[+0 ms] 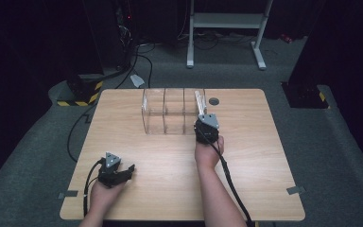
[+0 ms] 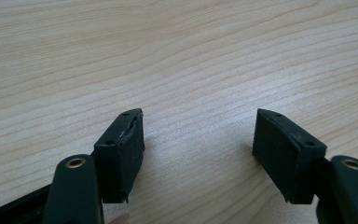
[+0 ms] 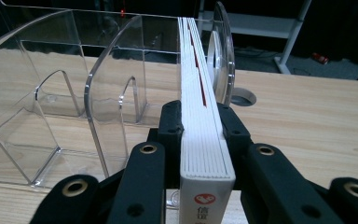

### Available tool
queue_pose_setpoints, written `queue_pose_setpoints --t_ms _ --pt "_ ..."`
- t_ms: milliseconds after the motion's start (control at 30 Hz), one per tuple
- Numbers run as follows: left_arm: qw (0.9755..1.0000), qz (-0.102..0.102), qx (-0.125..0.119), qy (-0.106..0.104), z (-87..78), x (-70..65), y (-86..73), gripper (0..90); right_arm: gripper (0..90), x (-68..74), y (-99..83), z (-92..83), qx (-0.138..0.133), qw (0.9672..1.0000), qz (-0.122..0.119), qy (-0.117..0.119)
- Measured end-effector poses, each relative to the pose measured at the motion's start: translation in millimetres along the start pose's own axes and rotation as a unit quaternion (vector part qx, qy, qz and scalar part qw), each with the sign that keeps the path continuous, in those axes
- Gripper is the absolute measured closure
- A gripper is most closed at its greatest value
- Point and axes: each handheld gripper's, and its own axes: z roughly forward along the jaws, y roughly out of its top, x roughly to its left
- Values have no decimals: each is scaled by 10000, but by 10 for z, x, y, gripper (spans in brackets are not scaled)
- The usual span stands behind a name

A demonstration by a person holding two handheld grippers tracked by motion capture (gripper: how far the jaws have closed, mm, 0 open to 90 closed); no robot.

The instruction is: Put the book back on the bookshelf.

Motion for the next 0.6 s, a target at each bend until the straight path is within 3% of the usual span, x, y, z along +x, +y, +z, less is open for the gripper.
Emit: queue_pose_setpoints --t_ms 200,600 --pt "10000 -1 7 -4 -1 0 0 338 736 -8 -39 17 83 9998 131 116" --pt "10000 -1 7 -4 -1 0 0 338 608 -76 -88 -50 196 9979 417 463"
